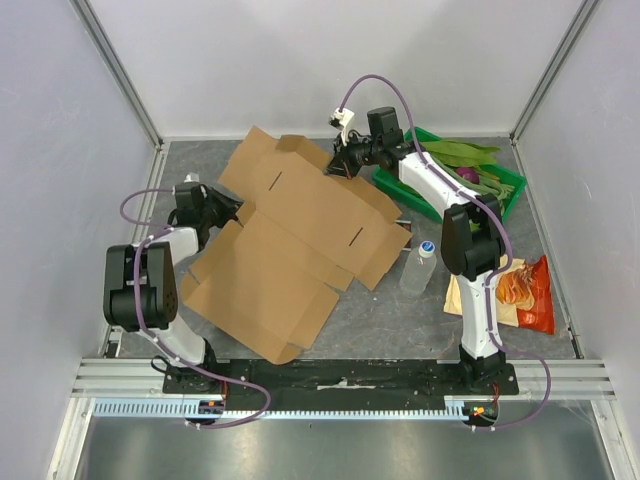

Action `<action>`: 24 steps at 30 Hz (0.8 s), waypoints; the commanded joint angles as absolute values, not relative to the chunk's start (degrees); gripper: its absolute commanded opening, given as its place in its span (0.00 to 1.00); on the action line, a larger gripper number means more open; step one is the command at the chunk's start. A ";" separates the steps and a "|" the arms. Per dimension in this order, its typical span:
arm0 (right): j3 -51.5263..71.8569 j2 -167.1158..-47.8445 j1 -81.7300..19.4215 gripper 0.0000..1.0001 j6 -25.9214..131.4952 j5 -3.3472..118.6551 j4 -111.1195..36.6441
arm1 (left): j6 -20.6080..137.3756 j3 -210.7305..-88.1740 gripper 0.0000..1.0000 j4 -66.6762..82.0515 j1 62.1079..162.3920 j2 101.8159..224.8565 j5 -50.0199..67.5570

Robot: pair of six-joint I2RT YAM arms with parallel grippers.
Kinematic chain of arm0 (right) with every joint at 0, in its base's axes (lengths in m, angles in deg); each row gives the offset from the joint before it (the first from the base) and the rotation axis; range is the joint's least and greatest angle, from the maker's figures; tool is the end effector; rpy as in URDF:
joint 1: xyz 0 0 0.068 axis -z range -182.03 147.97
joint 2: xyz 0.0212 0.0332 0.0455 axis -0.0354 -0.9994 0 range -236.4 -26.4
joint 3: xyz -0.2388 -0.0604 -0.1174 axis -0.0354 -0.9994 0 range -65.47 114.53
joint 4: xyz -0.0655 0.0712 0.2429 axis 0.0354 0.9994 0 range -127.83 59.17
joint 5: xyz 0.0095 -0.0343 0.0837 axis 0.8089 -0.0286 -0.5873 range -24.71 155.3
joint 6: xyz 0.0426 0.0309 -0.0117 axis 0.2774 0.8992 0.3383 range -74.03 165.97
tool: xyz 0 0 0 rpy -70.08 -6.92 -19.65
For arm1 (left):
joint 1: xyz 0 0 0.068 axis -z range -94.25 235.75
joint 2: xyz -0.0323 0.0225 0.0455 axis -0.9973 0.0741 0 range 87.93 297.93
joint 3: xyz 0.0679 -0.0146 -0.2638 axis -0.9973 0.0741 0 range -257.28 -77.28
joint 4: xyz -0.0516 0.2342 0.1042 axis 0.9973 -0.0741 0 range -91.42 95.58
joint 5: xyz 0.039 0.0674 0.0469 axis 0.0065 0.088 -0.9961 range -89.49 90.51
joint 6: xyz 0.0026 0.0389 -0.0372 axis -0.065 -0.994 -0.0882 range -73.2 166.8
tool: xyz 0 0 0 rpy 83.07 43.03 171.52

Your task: Fold the paper box

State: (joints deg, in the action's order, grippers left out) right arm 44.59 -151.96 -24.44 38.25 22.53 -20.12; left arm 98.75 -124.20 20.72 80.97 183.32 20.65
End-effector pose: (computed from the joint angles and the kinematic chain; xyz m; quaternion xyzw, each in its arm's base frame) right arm 0.4618 0.2167 0.2658 -0.3804 0.7459 0.3747 0.3981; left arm 0.3417 0.0163 0.1737 -0.3387 0.8021 -0.3280 0.3666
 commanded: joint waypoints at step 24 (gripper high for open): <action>43.52 -148.92 -27.16 0.00 40.17 26.80 -23.86 | 74.66 -139.16 0.26 -7.86 97.97 169.94 -9.77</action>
State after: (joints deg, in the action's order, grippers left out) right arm 43.50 -151.93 -26.26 39.82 28.59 -21.52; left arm 75.43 -136.05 -7.39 97.50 175.00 -9.80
